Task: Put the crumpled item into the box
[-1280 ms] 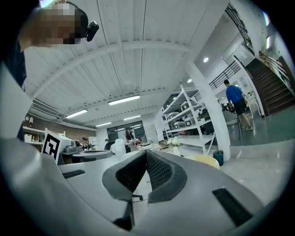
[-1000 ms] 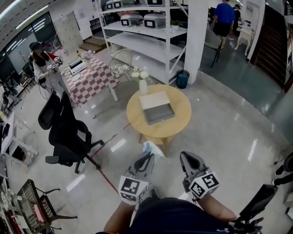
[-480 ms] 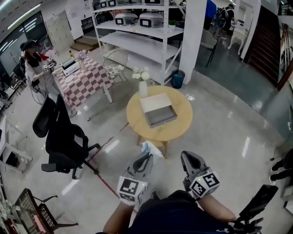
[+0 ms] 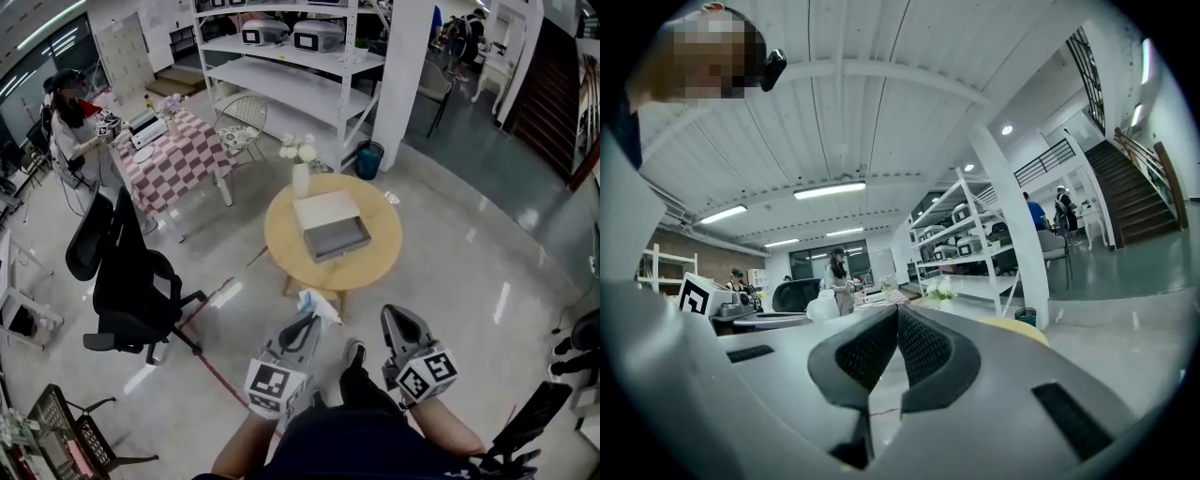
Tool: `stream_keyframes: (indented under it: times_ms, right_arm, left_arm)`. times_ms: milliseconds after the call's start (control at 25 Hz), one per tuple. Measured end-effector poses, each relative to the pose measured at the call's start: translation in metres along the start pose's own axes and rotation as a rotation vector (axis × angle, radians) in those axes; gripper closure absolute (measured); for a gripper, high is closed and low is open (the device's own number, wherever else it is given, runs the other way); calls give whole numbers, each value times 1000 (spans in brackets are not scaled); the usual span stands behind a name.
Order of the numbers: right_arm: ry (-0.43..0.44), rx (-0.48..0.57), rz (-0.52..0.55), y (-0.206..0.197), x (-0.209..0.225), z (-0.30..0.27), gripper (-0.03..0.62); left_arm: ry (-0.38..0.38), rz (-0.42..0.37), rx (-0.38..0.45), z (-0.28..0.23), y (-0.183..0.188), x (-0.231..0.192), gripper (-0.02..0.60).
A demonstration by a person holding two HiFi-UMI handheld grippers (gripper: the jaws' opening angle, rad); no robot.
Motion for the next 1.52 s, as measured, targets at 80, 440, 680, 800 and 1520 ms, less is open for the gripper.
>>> stream_keyframes:
  times_ms: [80,440,680,800,1520]
  right_arm:
    - [3,0,1,1,2,-7,591]
    - [16,1,-9,8,27,-52,591]
    - [48,-8,-19,12,52,-90,591]
    - [74,-10,-24,15,67,-113,591]
    - [138,-34,-89,36,191,-205,591]
  left_arm:
    - [0,-5,3,-5,3,-5,554]
    - [9,-14,-10,-40,7,-36,554]
    - [41,-6,-17,-73,11,-60,554]
    - [61,-5,-27,-94,11,-74,554]
    - [110,-7,-94,-233,22,-107,554]
Point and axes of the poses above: the fingertips, and each gripper's own axes: z backward along the fingers, x to its right, y out of its top, the point moved 2 cm from there along z, backward along the fingers, and after that the axes turned 3 degrees about -y, right-handed, at the moved point
